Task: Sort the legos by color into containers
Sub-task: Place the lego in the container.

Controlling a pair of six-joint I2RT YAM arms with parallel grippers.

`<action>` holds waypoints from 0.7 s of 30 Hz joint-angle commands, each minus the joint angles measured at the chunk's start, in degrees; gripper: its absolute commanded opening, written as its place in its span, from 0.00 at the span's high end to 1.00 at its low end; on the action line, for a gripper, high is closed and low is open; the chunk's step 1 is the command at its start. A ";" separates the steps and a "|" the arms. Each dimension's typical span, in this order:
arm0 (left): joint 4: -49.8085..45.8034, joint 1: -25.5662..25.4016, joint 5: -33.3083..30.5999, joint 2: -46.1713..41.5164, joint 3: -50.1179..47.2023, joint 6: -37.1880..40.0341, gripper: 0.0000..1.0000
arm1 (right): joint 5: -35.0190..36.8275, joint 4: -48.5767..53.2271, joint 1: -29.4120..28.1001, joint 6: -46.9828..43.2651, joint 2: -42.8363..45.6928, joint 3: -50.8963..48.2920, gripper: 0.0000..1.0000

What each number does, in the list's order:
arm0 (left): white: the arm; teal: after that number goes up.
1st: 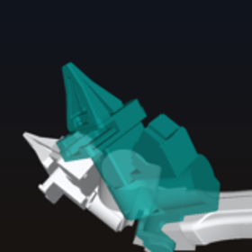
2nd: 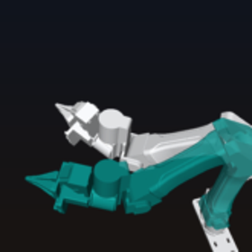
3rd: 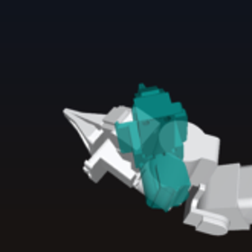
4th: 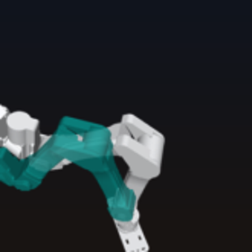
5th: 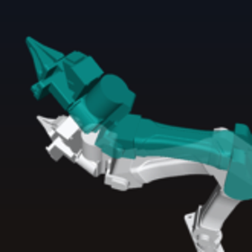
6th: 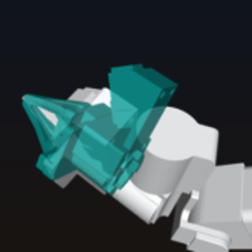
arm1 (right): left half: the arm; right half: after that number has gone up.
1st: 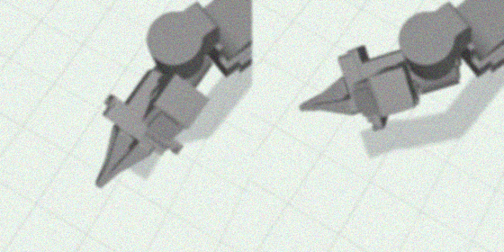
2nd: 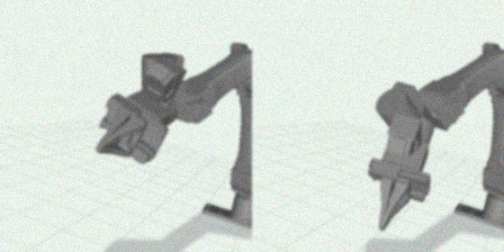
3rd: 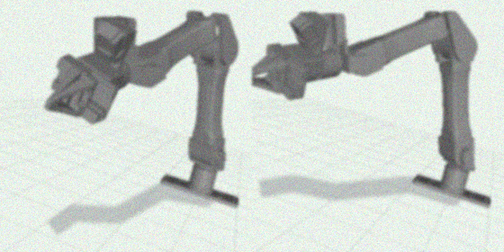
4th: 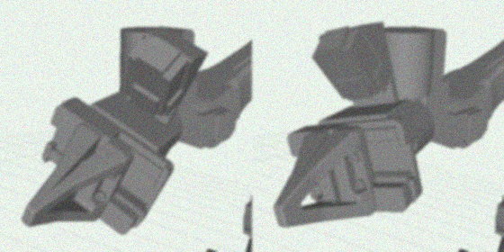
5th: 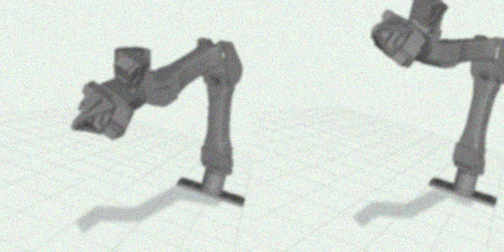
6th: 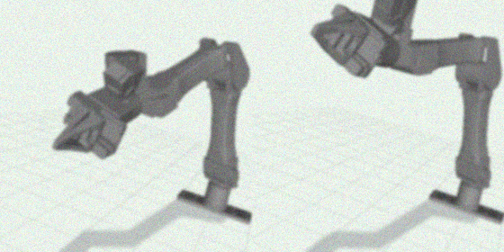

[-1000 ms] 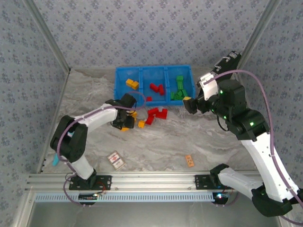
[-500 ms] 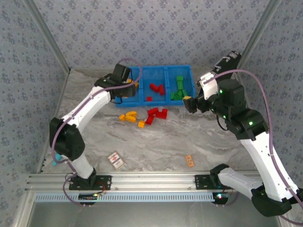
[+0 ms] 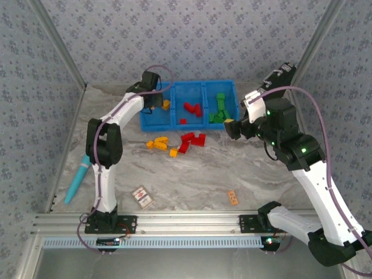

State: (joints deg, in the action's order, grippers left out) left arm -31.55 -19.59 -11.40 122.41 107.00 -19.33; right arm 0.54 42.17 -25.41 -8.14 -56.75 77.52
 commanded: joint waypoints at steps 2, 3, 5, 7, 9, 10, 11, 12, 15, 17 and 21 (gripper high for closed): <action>1.91 0.77 2.78 2.65 3.40 0.91 0.45 | -1.32 -1.95 1.68 2.19 -0.78 0.25 0.00; 2.10 0.78 2.70 3.10 3.52 1.03 0.45 | -1.53 -2.20 2.37 2.84 -0.97 0.16 0.00; 1.86 0.79 2.73 3.99 3.81 1.08 0.43 | -2.52 -2.84 4.12 3.79 -1.43 -0.08 0.00; 1.71 0.78 3.38 4.57 3.75 1.08 0.41 | -2.98 -3.26 5.63 4.39 -2.16 -0.02 0.00; 1.67 0.74 3.67 4.60 3.25 1.01 0.37 | -3.57 -3.40 6.42 4.63 -2.74 0.32 0.00; 1.98 0.70 3.84 4.29 2.61 0.94 0.36 | -3.78 -3.57 6.63 4.63 -2.99 0.43 0.00; 2.51 0.63 4.06 3.89 1.96 0.83 0.35 | -3.89 -3.58 6.77 4.71 -3.13 0.49 0.00; 3.07 0.61 4.22 3.19 1.20 0.83 0.34 | -4.03 -3.59 6.95 4.71 -3.34 0.57 0.00; 5.14 0.36 5.31 0.95 -0.85 1.47 0.30 | -4.13 -3.30 7.19 4.99 -3.71 0.70 0.00; 4.94 0.01 5.53 -0.15 -0.63 2.40 0.28 | -4.35 -3.24 7.29 5.24 -3.80 0.92 0.00; 3.41 -0.86 5.70 -2.22 0.52 4.20 0.27 | -4.83 -2.80 7.37 5.43 -3.82 1.39 0.00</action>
State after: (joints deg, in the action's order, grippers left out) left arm -28.34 -19.64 -6.79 125.73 106.32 -17.15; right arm -2.98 39.81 -18.44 -3.81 -60.55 77.52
